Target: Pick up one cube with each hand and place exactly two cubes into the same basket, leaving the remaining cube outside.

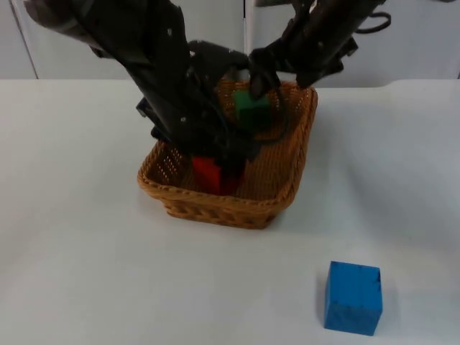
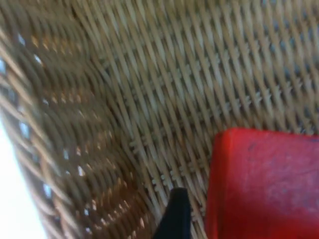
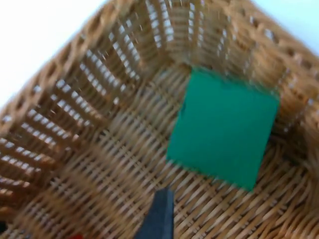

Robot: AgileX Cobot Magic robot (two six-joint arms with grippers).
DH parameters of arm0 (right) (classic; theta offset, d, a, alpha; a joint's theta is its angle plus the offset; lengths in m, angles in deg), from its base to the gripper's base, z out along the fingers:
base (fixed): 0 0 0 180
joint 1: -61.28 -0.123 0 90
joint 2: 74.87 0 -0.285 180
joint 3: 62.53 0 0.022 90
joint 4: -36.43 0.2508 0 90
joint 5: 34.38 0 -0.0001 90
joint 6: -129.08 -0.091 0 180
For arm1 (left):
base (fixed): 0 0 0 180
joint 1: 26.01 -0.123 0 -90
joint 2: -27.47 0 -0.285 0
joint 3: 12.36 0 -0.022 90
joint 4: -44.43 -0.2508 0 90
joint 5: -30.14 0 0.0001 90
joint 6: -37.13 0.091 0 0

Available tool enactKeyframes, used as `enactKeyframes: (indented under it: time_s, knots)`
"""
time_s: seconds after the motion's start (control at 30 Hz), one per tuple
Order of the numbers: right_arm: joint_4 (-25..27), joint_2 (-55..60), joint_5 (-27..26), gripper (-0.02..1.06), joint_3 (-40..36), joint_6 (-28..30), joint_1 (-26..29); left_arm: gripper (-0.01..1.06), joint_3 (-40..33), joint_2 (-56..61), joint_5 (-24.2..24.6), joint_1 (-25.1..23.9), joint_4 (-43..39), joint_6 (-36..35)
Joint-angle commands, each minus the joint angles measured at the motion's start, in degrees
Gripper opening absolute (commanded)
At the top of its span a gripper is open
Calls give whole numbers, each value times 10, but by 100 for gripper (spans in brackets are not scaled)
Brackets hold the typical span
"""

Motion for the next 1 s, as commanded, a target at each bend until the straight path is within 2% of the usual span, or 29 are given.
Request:
enactKeyframes:
  time_s: [0.0, 0.13, 0.33, 0.8, 0.97]
  knots:
    - [-2, -5, 34, 79, 34, -1, -3, 74, 2, 17, 3, -1, 5, -5]
    - [-2, -5, 94, 78, 104, -1, -2, 74, 2, 49, 17, -1, 0, -5]
    - [-3, -6, 148, 78, 171, -16, -1, 74, 2, 95, 41, -1, -7, -5]
    - [-19, -113, 194, 78, 177, -15, -1, 74, 2, 196, 69, -1, -10, -5]
    - [-19, -180, 197, 78, 141, -12, -1, 74, 2, 221, 89, -1, -10, -5]
